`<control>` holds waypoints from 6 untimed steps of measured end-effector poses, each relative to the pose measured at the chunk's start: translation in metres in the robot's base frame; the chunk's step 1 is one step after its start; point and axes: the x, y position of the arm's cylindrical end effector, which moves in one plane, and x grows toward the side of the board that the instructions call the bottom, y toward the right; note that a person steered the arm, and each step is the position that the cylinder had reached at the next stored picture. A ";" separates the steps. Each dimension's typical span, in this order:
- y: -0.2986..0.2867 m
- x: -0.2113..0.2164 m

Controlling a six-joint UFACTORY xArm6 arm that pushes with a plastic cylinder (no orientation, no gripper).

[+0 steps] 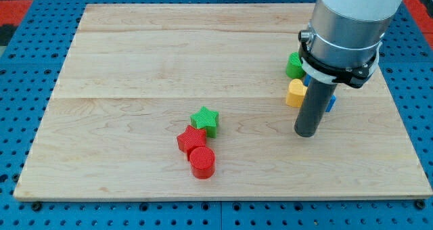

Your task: Move the arm to the centre right

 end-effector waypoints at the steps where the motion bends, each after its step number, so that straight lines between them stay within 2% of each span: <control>1: 0.026 -0.005; 6: 0.083 -0.035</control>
